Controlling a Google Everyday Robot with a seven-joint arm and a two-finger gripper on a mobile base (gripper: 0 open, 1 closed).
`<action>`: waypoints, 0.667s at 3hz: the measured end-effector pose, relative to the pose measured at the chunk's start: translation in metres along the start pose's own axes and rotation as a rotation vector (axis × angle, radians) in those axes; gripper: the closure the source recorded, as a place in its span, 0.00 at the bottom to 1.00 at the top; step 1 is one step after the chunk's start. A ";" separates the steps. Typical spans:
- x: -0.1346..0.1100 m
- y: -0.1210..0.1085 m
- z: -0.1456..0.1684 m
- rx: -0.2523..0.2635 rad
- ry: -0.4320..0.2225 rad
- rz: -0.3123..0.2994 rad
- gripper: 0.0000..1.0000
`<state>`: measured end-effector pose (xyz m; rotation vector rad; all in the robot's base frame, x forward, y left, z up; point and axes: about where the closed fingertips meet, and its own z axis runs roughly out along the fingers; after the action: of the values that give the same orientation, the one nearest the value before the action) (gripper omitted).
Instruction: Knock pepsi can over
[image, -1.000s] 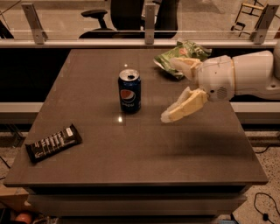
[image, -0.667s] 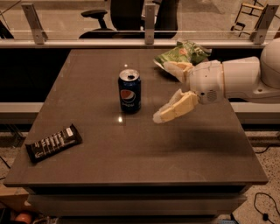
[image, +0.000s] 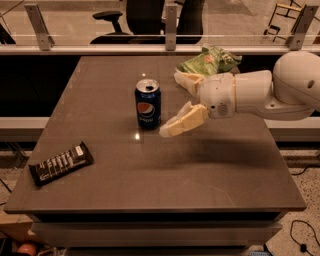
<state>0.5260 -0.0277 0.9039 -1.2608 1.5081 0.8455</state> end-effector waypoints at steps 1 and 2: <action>-0.001 -0.002 0.017 0.001 -0.026 0.010 0.00; -0.001 -0.003 0.031 0.016 -0.055 0.029 0.00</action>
Offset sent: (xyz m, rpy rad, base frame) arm 0.0183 0.0383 -0.0158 0.1019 0.0198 -0.0537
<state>0.5366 0.0006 0.8954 -1.1972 1.4893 0.8785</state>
